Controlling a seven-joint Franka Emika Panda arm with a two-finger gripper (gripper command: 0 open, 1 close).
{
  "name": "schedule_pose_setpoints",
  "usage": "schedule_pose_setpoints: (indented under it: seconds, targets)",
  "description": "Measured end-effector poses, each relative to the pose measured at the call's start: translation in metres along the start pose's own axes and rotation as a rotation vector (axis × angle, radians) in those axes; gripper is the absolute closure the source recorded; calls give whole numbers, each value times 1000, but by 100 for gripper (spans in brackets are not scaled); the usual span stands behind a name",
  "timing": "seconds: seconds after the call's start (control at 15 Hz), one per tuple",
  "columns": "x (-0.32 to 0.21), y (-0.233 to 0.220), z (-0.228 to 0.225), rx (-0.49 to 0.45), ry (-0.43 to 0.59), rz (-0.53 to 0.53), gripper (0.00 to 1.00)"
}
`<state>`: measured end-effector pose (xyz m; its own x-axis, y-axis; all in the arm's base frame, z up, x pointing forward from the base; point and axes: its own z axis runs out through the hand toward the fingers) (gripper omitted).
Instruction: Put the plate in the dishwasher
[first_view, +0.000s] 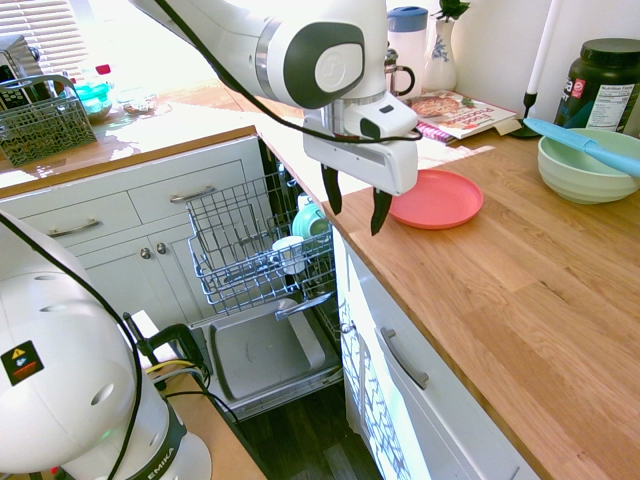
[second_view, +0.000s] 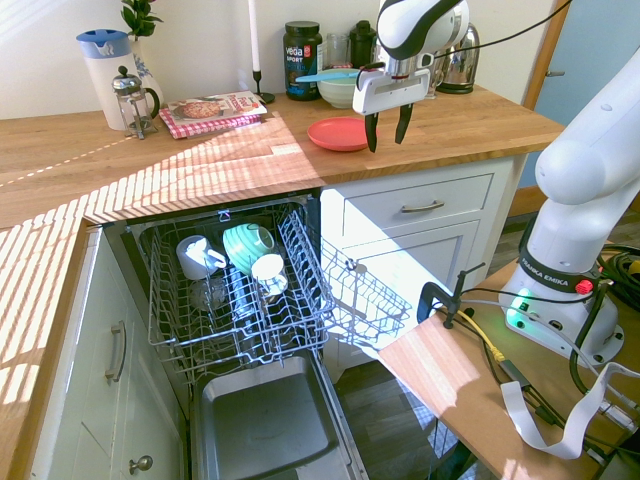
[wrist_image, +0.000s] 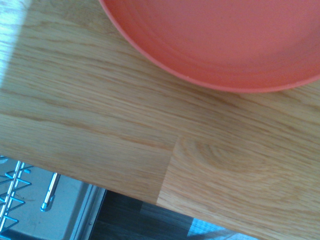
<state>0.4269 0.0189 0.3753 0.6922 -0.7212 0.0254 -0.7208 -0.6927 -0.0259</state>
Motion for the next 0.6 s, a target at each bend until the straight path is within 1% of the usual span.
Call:
schedule_pose_setpoints:
  seconds: [0.2, 0.33, 0.47, 0.6]
  targets:
    - [6, 4, -1, 28, -14, 31, 0]
    - [25, 15, -3, 99, -27, 74, 0]
    - [44, 30, 2, 147, -46, 115, 0]
    - [60, 36, 9, 237, -65, 175, 0]
